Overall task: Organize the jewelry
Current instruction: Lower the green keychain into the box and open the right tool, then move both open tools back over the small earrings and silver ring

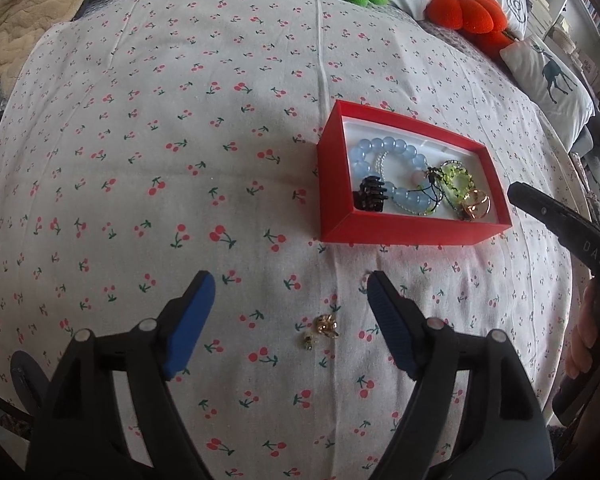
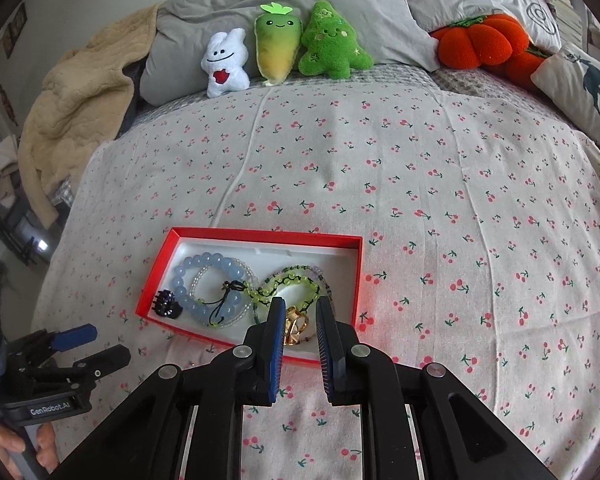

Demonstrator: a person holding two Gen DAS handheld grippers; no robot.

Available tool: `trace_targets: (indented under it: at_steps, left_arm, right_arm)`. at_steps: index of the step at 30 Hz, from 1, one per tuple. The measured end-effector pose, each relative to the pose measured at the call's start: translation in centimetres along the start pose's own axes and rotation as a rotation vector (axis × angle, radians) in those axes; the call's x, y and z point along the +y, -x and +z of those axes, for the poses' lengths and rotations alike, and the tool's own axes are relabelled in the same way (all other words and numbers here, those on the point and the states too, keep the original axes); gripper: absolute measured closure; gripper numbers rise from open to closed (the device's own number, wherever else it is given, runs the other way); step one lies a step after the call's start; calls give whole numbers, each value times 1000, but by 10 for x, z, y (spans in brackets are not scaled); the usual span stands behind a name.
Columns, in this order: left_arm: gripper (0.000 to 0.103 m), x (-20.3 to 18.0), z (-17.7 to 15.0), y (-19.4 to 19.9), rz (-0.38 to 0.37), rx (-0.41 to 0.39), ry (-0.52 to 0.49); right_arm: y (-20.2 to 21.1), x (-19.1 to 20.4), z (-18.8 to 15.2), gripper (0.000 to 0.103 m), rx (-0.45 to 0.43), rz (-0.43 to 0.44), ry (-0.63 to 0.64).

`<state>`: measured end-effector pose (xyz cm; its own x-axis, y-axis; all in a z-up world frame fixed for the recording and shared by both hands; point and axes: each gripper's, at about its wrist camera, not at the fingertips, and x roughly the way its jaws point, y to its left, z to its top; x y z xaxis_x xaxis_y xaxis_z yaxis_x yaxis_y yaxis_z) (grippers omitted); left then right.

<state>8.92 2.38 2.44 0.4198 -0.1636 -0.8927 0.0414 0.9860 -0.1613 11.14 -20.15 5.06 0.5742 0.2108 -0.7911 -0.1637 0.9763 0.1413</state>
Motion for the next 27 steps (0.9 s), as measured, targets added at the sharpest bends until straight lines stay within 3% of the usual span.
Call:
trace_targets:
  at_steps: [6,7,8,9,18,27]
  left_arm:
    - [22,-4,-15,0,-5,15,-22]
    - [22,-4,-17,-1,-1,18,-26]
    - [22,-4,-20,-2,2,21,-30]
    - [22,-4,-23,-3,6,21,-33]
    - [21,-6,-51,-5,30,-1,-133]
    - [21,1,-69,-11,-11,-40,-224]
  right_arm:
    - [8,2,-20,72,20,-10,32]
    - [9,3,-24,61,23,-8,38]
    - [10,4,-28,41,24,-5,45]
    - [11,6,-32,36,23,-2,53]
    - [5,23,-66,33,81,-39,178]
    - [-12,37,-91,29,141,-75,241]
